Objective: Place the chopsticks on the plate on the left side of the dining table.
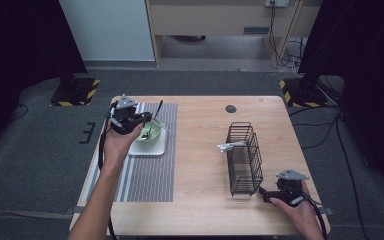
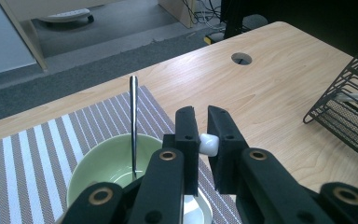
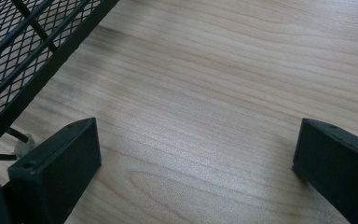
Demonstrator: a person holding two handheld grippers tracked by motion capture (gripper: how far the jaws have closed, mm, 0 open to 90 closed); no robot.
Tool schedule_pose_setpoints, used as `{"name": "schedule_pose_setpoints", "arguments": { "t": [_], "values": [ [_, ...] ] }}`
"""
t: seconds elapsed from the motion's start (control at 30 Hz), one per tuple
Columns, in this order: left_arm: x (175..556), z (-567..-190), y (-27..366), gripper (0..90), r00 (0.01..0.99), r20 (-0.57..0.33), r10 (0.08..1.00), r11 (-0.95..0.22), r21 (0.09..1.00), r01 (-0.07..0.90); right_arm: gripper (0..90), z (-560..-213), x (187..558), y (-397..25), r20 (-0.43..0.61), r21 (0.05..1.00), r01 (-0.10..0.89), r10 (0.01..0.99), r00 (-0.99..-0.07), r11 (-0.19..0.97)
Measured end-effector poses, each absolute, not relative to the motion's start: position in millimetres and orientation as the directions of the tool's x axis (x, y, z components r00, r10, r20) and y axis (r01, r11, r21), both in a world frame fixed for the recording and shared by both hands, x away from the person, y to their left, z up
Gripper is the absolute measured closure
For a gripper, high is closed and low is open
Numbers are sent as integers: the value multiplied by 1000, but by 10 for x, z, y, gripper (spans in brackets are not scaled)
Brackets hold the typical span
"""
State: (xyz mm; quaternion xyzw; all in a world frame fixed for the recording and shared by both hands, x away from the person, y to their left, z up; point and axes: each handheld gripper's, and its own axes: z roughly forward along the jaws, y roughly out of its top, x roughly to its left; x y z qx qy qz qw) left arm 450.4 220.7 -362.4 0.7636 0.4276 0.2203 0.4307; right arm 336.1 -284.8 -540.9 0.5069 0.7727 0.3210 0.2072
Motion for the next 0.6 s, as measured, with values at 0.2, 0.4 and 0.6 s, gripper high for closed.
{"name": "schedule_pose_setpoints", "arguments": {
  "t": [0.2, 0.4, 0.6],
  "values": [
    [4503, -3636, 2237, 825, 531, -25, 847, -266, 845, 464, 7, -5409, 3361, -2849, 4, 706, 650, 916, -401, 281],
    [4494, -3653, 2237, 825, 533, -26, 846, -265, 847, 461, 7, -5409, 3361, -2848, 5, 706, 650, 916, -400, 280],
    [4496, -3699, 2244, 825, 532, -29, 846, -261, 847, 462, 7, -5409, 3361, -2848, 5, 706, 650, 916, -400, 280]
  ]
}}
